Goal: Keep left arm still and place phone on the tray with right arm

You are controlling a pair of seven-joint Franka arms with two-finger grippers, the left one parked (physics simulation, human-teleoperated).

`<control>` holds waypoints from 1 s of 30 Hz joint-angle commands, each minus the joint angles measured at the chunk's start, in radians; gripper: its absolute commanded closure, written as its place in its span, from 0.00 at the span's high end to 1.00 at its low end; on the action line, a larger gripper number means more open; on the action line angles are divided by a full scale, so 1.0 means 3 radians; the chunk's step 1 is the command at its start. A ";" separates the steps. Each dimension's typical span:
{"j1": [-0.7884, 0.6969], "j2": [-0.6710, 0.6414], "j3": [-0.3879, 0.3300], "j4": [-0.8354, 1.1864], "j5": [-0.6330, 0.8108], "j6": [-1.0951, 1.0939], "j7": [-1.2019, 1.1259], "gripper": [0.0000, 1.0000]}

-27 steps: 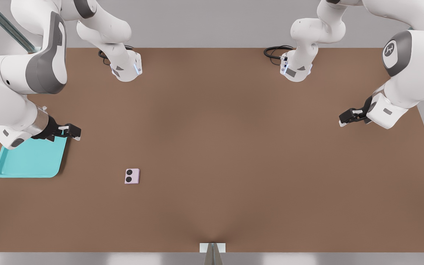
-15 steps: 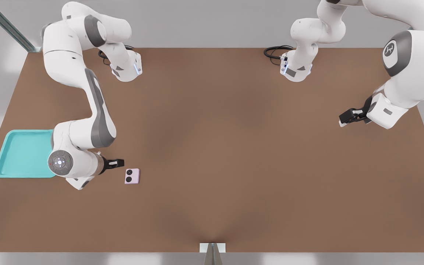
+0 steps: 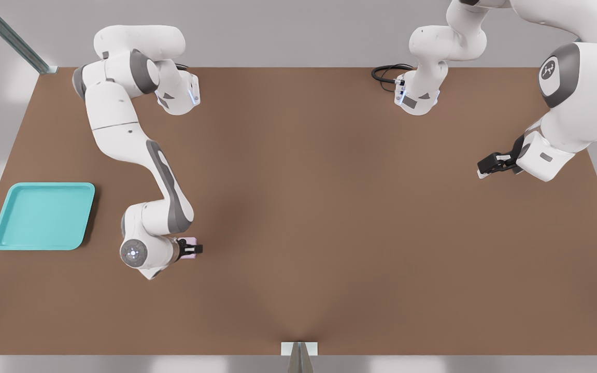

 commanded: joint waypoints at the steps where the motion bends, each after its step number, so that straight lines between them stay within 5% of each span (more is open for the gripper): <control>1: -0.0020 -0.0018 0.0002 -0.0105 0.0001 0.0273 0.0363 1.00; 30: -0.0306 -0.0090 0.0243 -0.0764 -0.0024 0.0794 0.0041 1.00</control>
